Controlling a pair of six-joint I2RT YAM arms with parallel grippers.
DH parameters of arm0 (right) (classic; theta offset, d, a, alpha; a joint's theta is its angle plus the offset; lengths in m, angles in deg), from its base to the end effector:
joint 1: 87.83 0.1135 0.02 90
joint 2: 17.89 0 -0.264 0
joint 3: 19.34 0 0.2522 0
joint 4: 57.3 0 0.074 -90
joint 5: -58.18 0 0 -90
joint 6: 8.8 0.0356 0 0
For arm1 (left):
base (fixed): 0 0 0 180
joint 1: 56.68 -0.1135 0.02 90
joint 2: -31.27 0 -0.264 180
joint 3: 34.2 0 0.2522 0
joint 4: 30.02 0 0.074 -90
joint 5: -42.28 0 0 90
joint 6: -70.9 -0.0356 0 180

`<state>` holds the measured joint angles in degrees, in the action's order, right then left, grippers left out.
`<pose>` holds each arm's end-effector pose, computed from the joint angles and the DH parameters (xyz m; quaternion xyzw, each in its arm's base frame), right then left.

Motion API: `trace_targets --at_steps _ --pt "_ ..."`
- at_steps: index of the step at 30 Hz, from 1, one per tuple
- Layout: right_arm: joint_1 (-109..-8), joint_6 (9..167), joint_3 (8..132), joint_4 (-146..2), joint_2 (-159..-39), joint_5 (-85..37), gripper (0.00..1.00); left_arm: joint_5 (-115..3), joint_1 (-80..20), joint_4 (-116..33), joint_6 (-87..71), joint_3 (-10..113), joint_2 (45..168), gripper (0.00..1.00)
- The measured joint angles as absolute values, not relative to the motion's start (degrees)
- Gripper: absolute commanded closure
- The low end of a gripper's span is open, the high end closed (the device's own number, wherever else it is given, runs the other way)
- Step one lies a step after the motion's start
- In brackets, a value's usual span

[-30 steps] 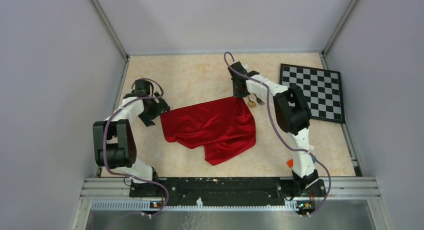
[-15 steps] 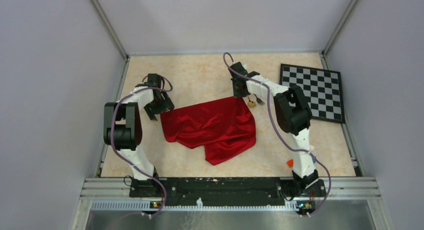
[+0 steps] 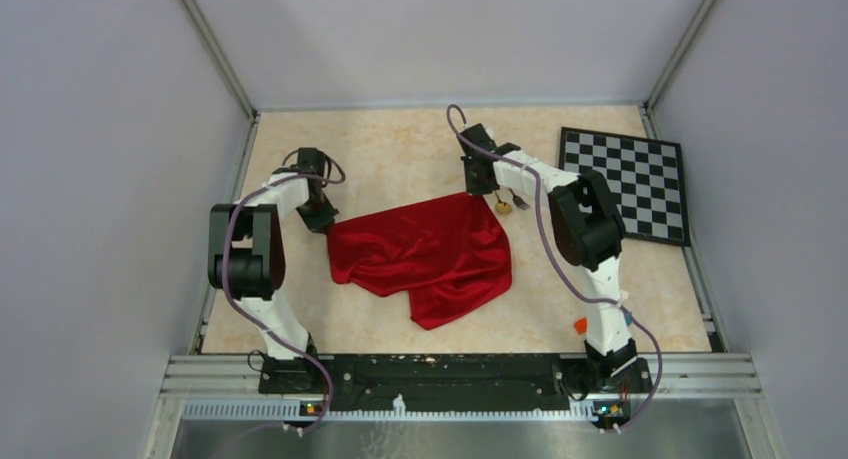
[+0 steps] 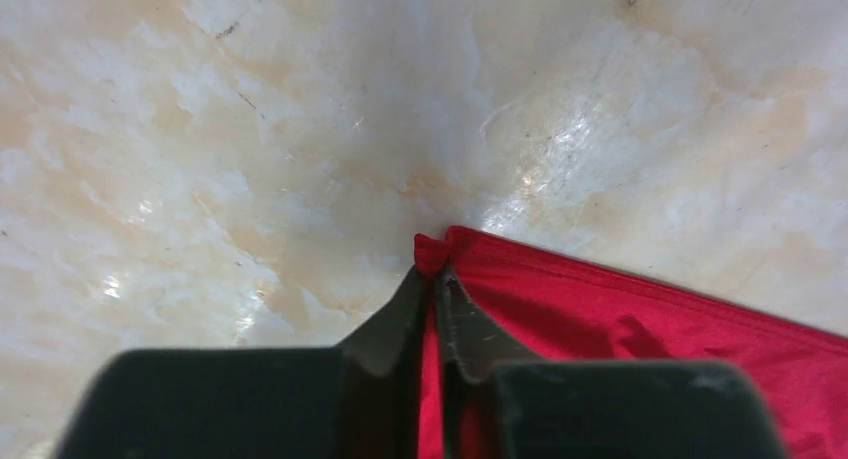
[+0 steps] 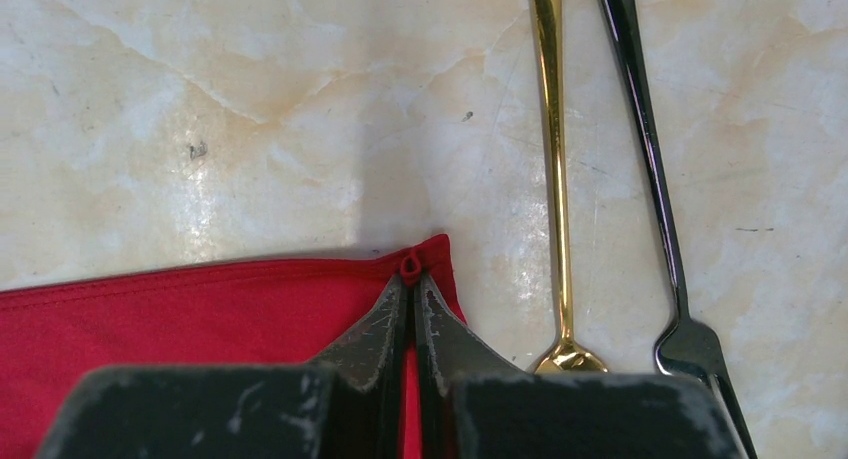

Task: Fold the napkin into a case and place the utensils inside
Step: Pick up the crumpled napkin from the center of the board, then flatten out the crumpled napkin at the center of the board.

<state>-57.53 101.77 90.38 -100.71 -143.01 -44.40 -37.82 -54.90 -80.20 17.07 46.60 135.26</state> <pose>0.4109 0.2311 0.1694 -0.0518 0.9564 0.0195 0.2866 0.3469 -0.0047 0.1658 -0.3033 0.9380 0.0339 0.1640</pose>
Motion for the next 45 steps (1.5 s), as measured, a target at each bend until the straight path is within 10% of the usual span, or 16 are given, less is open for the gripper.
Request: trace_targets --at_steps 10,23,32,45 --pt "-54.86 99.04 89.14 -104.25 -132.85 -42.78 1.00 -40.80 -55.01 -80.68 13.35 47.17 116.53 1.00" --pt "-36.83 91.94 74.62 -86.03 -75.01 -37.10 1.00 -41.04 -55.01 -60.88 4.54 50.76 56.46 1.00" --pt "-36.83 94.47 71.06 -75.99 -70.56 -38.00 1.00 -38.68 -55.01 -59.33 0.83 54.19 59.04 1.00" --pt "-54.49 99.46 79.85 -73.24 -113.85 -43.74 1.00 -22.09 -55.17 -47.59 -1.95 47.70 106.21 1.00"
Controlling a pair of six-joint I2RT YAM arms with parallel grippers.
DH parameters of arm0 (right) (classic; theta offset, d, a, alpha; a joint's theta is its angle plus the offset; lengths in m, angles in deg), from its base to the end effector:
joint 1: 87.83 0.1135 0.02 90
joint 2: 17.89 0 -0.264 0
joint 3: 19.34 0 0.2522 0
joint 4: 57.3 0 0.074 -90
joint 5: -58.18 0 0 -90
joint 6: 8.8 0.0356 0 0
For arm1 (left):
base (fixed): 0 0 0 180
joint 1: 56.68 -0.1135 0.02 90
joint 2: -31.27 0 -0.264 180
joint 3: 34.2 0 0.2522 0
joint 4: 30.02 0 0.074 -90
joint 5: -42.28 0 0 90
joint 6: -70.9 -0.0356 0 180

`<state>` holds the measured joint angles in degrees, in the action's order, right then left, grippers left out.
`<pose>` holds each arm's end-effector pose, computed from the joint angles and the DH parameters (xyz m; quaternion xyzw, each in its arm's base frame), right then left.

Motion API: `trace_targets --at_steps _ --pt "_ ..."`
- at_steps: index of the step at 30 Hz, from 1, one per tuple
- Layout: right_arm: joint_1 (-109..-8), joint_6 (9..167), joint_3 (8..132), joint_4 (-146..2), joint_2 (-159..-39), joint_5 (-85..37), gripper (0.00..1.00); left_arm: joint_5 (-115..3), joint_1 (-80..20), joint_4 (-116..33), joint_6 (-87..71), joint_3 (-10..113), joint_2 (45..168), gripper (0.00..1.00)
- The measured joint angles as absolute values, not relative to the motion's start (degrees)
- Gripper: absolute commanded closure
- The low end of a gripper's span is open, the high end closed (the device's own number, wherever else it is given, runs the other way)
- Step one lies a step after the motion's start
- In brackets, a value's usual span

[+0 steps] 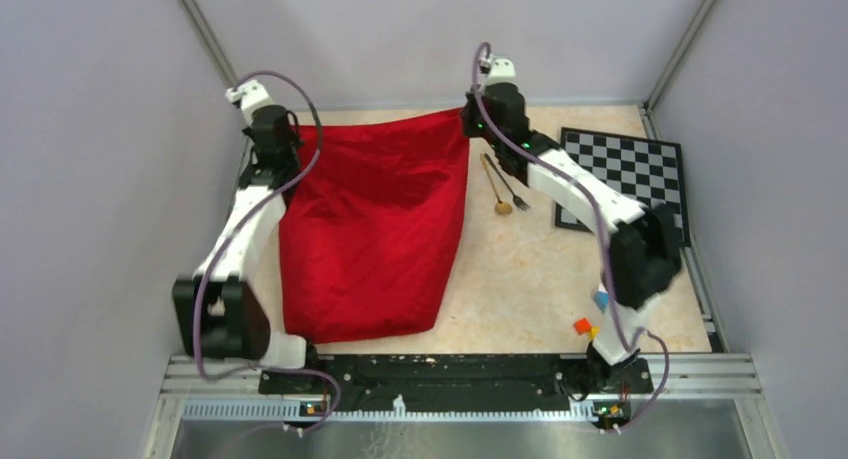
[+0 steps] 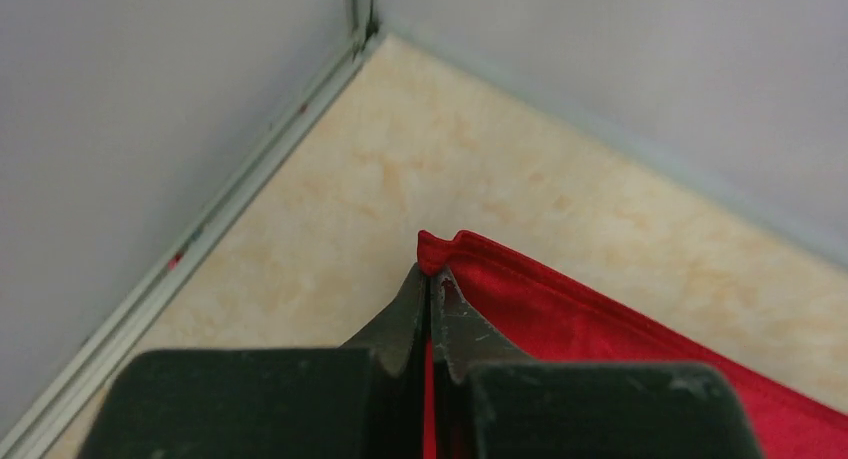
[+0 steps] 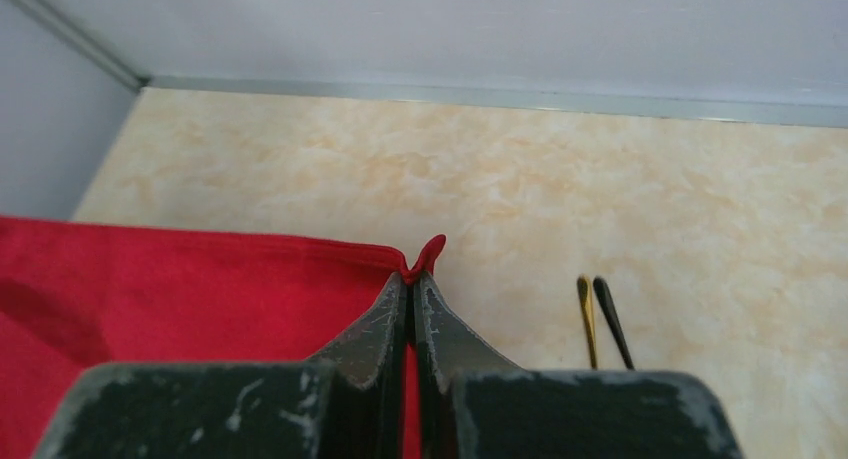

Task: Fold the napkin into a case and place the utensils inside
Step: Flatten out the crumpled napkin at the center of the board.

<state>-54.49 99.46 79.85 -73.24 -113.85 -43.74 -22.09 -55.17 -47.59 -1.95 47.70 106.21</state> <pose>0.3427 0.2167 0.3663 -0.0376 0.7786 0.1973 0.5945 0.3063 0.0073 0.3795 -0.2424 0.7240 0.0674 0.6422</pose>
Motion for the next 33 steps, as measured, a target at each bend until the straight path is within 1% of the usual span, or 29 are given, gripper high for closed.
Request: trace_targets --at_steps 2,3,4,5,6,7,8,9,10,11,12,13,15,18,20,21,23,26,28,31,33 --pt "-55.84 98.85 85.95 -71.84 -123.56 -42.91 1.00 -21.26 -55.47 -46.89 -1.56 48.18 115.35 1.00" --pt "-56.35 98.21 89.79 -71.60 -128.65 -42.39 0.89 -21.04 -55.65 -47.04 -1.42 49.23 120.33 1.00" --pt "-56.76 97.66 93.79 -71.56 -133.68 -41.76 0.69 -21.04 -56.06 -47.74 -1.42 51.48 125.34 0.94" --pt "-57.13 97.07 98.56 -72.76 -138.64 -41.08 0.51 -21.06 -56.37 -47.98 -1.34 53.58 129.07 0.87" --pt "-57.44 96.13 105.68 -75.21 -144.61 -39.98 0.39 -21.06 -56.87 -50.39 -1.29 57.82 133.88 0.79" --pt "-57.68 95.26 113.70 -77.68 -150.77 -38.61 0.27 -21.02 -57.46 -52.71 -1.16 63.61 139.19 0.61" --pt "-57.77 94.30 122.45 -81.57 -156.52 -37.62 0.21 -20.71 -57.92 -54.37 -1.12 67.96 142.82 0.46" --pt "-57.83 93.56 131.58 -86.20 -162.00 -36.73 0.19 -20.23 -58.44 -56.42 -1.03 72.83 146.58 0.36" --pt "-57.90 93.05 138.71 -90.81 -165.96 -36.16 0.19 -19.97 -58.99 -57.97 -0.88 76.24 149.05 0.22" --pt "-57.96 92.79 142.75 -95.25 -167.93 -35.85 0.19 -19.84 -59.54 -59.87 -0.48 78.17 150.10 0.08" --pt "-57.96 92.68 143.91 -99.05 -168.26 -35.55 0.19 -19.81 -60.02 -61.75 -0.20 78.69 150.23 0.02" --pt "-57.96 92.70 142.56 -101.63 -166.92 -35.42 0.18 -19.97 -60.35 -63.59 -0.03 78.80 149.73 0.01" --pt "-57.96 92.92 132.35 -102.83 -160.43 -35.05 0.18 -21.89 -61.00 -66.61 0.67 78.32 147.89 0.01" --pt "-57.96 94.04 108.24 -102.64 -145.09 -32.49 0.18 -27.62 -61.64 -72.18 2.05 76.77 143.06 0.01" --pt "-57.96 95.41 96.13 -102.37 -135.80 -29.73 0.19 -33.32 -61.57 -74.19 2.79 74.25 139.02 0.01" --pt "-57.96 96.48 91.39 -101.96 -131.73 -28.31 0.19 -38.04 -61.48 -74.02 3.17 71.11 135.89 0.01" --pt "-57.96 98.50 84.79 -99.97 -126.05 -25.43 0.20 -46.92 -61.35 -72.88 3.49 63.59 129.86 0.01" --pt "-57.96 102.25 78.32 -96.76 -121.85 -21.52 0.20 -61.67 -60.67 -69.84 4.35 49.34 121.18 0.01" --pt "-58.01 106.06 75.24 -94.24 -121.61 -19.50 0.20 -68.14 -59.47 -69.10 5.05 42.21 118.30 0.01" --pt "-58.12 112.22 67.37 -87.53 -121.15 -16.84 0.21 -72.86 -55.12 -69.16 5.20 35.63 115.74 0.01" --pt "-58.14 116.11 61.86 -84.17 -121.00 -15.64 0.24 -74.02 -51.23 -69.51 5.07 33.21 112.88 0.01"
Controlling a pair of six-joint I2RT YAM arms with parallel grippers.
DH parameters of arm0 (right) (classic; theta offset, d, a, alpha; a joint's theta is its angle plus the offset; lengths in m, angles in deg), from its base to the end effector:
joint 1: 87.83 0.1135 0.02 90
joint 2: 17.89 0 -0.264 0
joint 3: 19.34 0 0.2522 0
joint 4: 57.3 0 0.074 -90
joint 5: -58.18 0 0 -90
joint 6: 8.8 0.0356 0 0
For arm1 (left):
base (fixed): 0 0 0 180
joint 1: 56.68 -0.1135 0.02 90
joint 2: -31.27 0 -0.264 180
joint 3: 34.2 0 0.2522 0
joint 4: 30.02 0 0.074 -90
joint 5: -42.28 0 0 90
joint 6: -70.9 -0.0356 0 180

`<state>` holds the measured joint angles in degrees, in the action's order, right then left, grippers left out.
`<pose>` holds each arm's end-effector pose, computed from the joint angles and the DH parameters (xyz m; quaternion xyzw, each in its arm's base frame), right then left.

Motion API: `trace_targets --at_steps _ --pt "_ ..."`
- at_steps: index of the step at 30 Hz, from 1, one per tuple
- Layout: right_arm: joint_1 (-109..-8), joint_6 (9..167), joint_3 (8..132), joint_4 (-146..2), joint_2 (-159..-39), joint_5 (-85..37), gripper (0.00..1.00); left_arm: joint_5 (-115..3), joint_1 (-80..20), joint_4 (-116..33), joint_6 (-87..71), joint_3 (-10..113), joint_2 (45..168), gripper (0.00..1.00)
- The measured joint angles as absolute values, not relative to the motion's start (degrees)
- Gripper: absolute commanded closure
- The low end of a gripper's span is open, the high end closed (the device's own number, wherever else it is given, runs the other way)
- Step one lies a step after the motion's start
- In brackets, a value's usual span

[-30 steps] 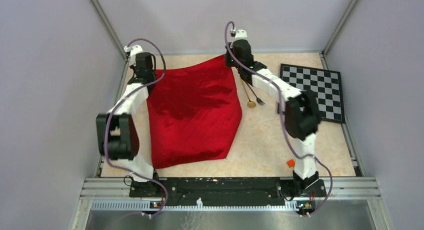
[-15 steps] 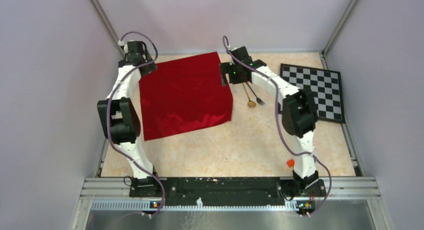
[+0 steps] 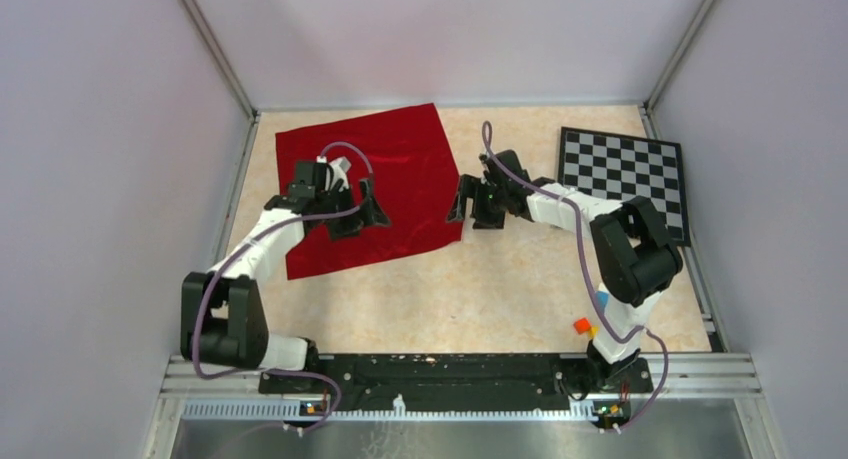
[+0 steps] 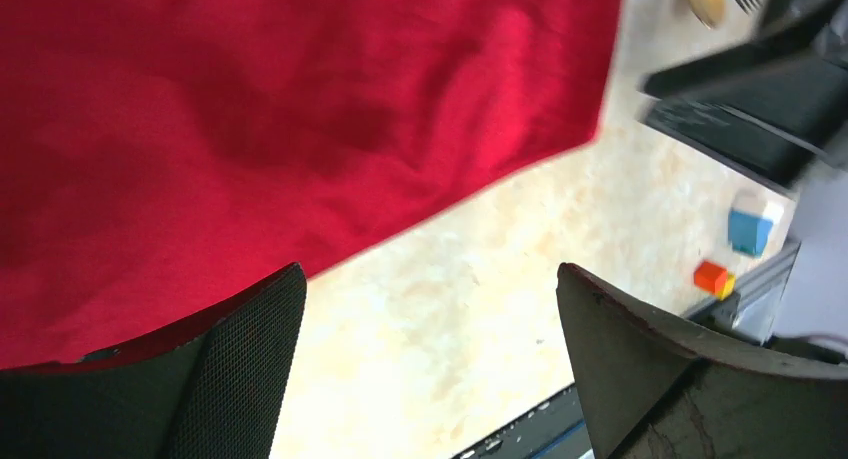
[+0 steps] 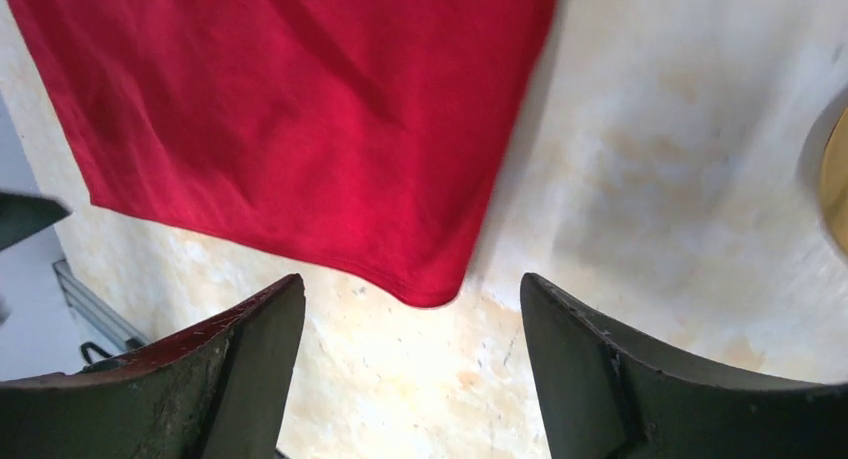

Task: Fold the napkin into a case and place the utensils inside
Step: Flatten out the crumpled napkin at the center of the board.

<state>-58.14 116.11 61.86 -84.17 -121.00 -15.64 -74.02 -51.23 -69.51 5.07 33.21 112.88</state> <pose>0.3297 0.1994 0.1951 -0.0073 0.9280 0.2976 0.2242 0.2859 -0.0431 0.2275 -0.0805 0.9245 -0.2866 0.2381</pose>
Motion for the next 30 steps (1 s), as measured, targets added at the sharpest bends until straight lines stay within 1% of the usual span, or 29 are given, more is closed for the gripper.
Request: trace_targets --at_steps 2,4,7,10,14,18,23,25,27,30 --pt "-58.29 118.98 58.52 -82.38 -121.02 -14.59 0.25 -74.52 -48.13 -69.51 5.02 31.96 109.31 0.01" --pt "-58.36 121.51 56.57 -79.64 -121.02 -13.65 0.30 -75.16 -46.18 -69.14 5.07 30.67 104.53 0.01" --pt "-58.38 124.90 54.73 -74.22 -121.15 -12.55 0.35 -75.81 -45.22 -69.10 5.05 29.25 98.28 0.01" --pt "-58.38 128.44 53.25 -68.17 -122.01 -11.42 0.38 -76.27 -45.20 -69.89 4.98 29.03 94.26 0.01" --pt "-58.36 131.50 52.79 -63.43 -124.72 -11.18 0.38 -76.64 -45.20 -71.94 4.45 29.10 89.03 0.01" --pt "-58.27 131.91 52.83 -63.25 -125.92 -12.20 0.32 -77.17 -45.20 -74.67 3.65 30.39 85.03 0.01" --pt "-58.29 129.86 52.46 -65.13 -124.08 -14.39 0.28 -77.93 -45.20 -76.07 3.23 31.00 82.08 0.01" --pt "-58.40 129.14 50.58 -65.15 -122.12 -14.91 0.28 -78.30 -45.20 -76.35 3.25 30.85 81.64 0.01" --pt "-58.58 128.20 48.68 -65.24 -120.26 -15.31 0.31 -79.11 -45.20 -76.51 3.25 30.17 81.38 0.01" --pt "-58.73 127.67 47.61 -64.52 -120.21 -15.31 0.33 -80.82 -45.20 -77.14 3.23 28.94 81.38 0.01"
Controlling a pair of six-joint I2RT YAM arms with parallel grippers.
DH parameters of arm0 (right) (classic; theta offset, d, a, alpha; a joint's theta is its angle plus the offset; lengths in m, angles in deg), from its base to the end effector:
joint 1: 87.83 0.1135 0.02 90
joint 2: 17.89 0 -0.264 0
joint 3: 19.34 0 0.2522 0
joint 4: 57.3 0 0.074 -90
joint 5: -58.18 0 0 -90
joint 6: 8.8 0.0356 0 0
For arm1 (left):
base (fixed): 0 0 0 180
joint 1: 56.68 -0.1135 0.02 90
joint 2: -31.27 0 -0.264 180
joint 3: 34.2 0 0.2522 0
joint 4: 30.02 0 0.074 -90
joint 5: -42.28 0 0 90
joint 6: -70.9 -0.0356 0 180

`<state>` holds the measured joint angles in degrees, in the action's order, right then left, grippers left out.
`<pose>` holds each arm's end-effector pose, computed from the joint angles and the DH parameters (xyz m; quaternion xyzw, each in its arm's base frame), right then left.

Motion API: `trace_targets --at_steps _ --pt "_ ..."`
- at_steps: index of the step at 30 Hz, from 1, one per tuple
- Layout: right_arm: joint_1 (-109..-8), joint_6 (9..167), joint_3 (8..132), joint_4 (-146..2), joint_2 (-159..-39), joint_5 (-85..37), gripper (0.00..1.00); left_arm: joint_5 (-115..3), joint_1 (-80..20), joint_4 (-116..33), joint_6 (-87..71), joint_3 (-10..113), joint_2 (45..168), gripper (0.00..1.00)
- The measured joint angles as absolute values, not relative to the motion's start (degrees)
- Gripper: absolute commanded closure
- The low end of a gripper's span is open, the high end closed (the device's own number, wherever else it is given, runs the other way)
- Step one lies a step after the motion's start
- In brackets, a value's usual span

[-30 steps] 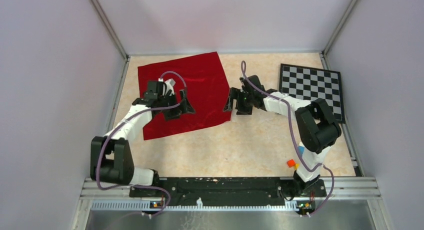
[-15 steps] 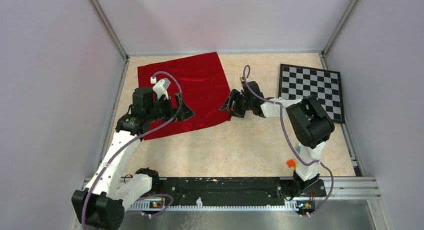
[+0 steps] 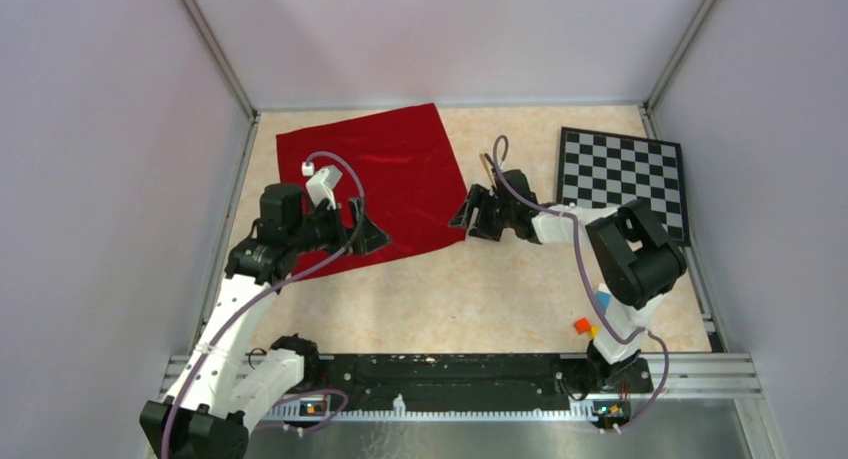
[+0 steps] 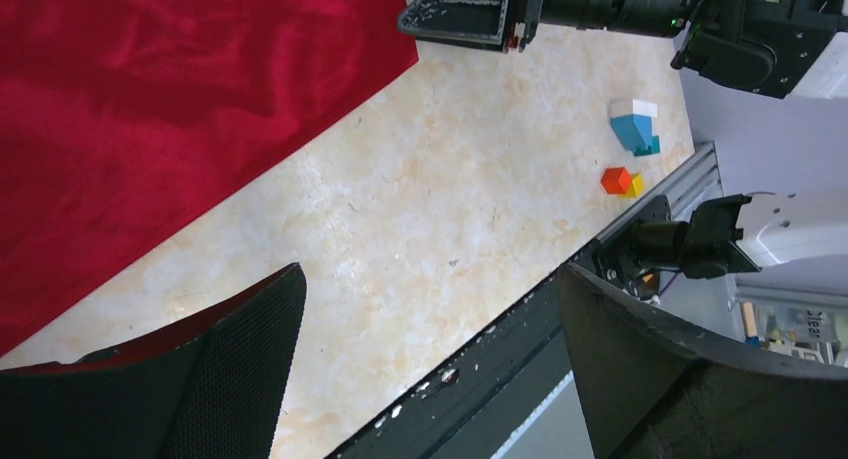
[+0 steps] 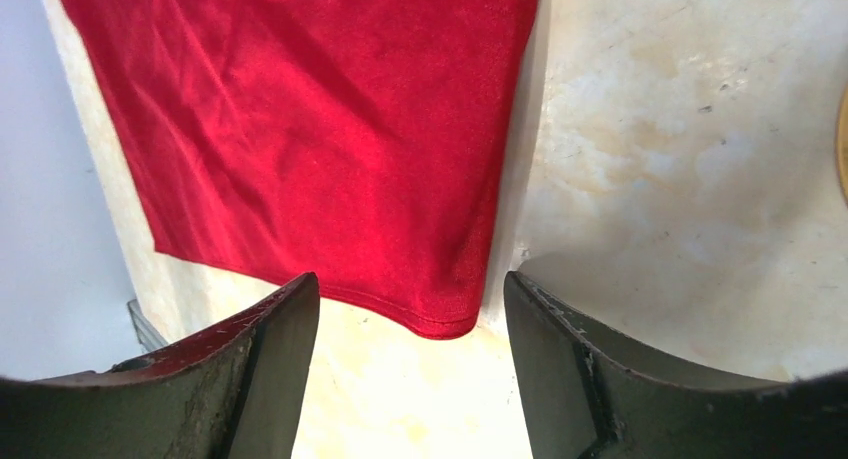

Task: Fold the napkin into a case and place the utensils inside
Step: Flatten out the crumpled napkin at the center of the board.

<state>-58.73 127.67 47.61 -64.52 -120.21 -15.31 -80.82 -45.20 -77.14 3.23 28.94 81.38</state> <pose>0.3110 0.1847 0.1523 0.0798 0.9045 0.3477 0.2339 0.1749 -0.0554 0.3147 0.0529 0.8556 -0.3714 0.3568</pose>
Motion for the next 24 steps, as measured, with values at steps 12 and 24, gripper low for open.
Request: trace_targets --at_steps 12,24 --pt "-58.77 130.36 44.46 -56.85 -121.29 -15.77 0.70 -83.37 -45.20 -80.66 3.32 29.40 77.40 0.01" --pt "-56.72 124.51 47.41 -60.50 -115.91 -16.07 0.60 -80.05 -45.20 -82.41 6.33 30.65 69.88 0.01"
